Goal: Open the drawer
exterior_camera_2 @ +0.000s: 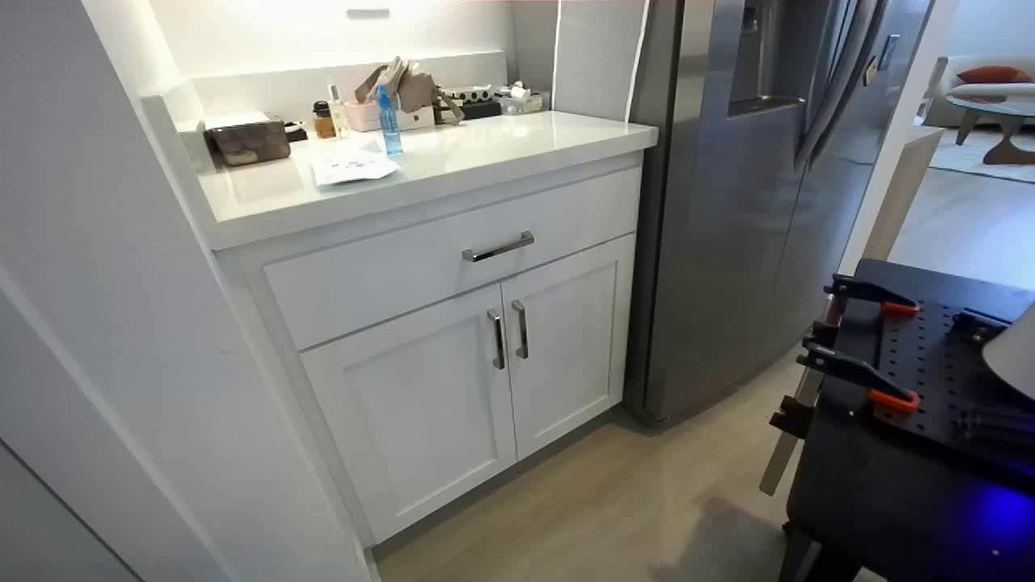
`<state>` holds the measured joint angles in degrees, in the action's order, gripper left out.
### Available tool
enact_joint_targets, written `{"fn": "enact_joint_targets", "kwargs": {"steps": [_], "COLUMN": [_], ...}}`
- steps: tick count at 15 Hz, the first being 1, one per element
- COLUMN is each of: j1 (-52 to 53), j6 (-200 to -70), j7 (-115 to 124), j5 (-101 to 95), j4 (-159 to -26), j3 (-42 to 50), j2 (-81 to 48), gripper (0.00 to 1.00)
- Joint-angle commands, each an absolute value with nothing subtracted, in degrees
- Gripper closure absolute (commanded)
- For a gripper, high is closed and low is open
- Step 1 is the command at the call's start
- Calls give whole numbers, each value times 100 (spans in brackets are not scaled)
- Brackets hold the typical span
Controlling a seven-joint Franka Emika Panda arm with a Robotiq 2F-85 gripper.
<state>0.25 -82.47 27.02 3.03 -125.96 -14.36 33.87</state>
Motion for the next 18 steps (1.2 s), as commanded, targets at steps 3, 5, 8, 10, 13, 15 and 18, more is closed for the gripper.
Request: {"fn": "enact_joint_targets", "kwargs": {"steps": [3, 5, 8, 10, 13, 15, 18], "j1": [75, 75, 75, 75, 75, 75, 225], "j6": [-8233, -8233, -8233, -8233, -8233, -8233, -7844], "j7": [2725, 2725, 2725, 2725, 2725, 2725, 1820], "j5": [283, 283, 283, 283, 283, 283, -140], "j4": [-12578, -12578, -12578, -12578, -12578, -12578, -12239], "j3": [-1399, -1399, -1399, -1399, -1399, -1399, -1339], "j2": [3372, 3372, 3372, 3372, 3372, 3372, 2847], "gripper": [0, 0, 0, 0, 0, 0, 0]}}
